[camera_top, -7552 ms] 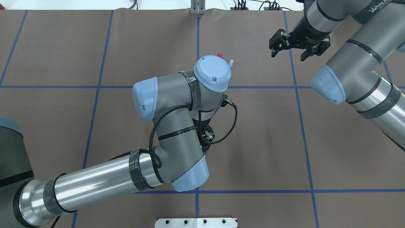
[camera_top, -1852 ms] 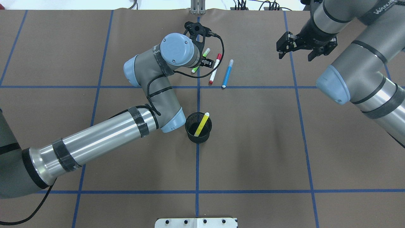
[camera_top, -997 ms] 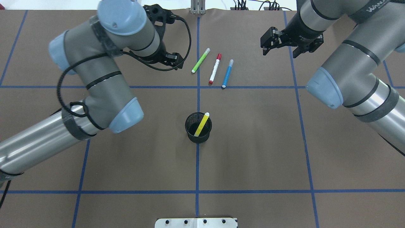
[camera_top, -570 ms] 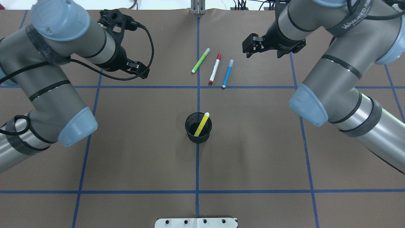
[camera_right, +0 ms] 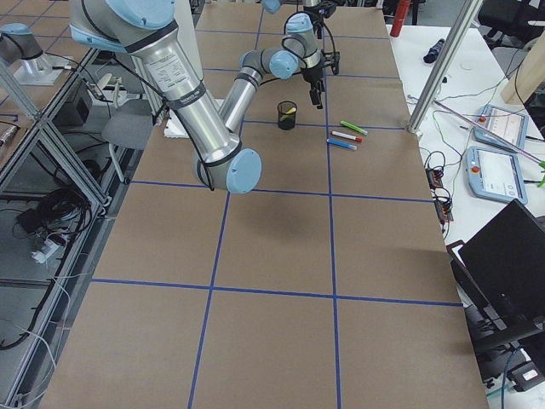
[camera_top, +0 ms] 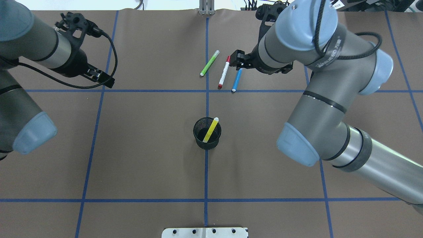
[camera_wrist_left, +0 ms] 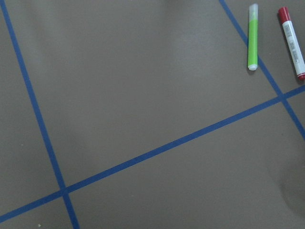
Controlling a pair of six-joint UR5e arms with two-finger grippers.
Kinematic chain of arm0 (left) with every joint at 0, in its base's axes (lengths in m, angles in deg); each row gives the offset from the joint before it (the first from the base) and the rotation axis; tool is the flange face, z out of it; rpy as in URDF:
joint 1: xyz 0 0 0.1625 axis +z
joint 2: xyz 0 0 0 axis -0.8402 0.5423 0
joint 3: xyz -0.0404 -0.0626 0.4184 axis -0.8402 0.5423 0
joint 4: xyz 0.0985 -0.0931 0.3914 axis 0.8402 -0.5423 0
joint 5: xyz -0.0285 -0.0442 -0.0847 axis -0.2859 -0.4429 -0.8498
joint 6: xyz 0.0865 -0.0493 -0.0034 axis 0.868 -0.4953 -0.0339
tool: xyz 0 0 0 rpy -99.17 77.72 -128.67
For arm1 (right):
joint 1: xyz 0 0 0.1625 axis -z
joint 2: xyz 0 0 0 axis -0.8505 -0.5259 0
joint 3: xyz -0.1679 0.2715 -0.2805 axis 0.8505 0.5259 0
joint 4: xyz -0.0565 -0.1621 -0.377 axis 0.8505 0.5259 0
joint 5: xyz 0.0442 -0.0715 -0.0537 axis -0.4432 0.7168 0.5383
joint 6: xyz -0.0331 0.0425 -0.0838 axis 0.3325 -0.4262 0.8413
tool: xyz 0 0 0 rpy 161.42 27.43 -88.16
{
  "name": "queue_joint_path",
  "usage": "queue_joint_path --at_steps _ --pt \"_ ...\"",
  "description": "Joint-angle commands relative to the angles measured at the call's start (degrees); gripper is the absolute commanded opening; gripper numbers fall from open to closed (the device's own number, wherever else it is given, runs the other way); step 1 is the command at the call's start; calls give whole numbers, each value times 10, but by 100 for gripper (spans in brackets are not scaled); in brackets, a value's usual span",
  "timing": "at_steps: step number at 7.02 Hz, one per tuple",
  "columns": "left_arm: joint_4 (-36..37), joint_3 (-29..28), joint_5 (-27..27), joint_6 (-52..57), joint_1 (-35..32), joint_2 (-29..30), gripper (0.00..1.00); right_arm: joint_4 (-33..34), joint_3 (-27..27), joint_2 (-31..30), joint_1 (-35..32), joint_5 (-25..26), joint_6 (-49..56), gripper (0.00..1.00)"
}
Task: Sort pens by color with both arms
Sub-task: 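Withdraw the left gripper while the right gripper moves toward the cup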
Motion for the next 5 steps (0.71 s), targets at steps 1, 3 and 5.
queue_joint_path --at_steps 1,3,5 --pt "-4 5 -42 65 -49 -49 99 49 5 34 53 67 -115 98" --pt "-4 3 -84 131 -99 -84 99 110 23 76 93 118 -166 98" --pt "-4 -2 -85 141 -107 -90 99 108 59 89 119 141 -173 93"
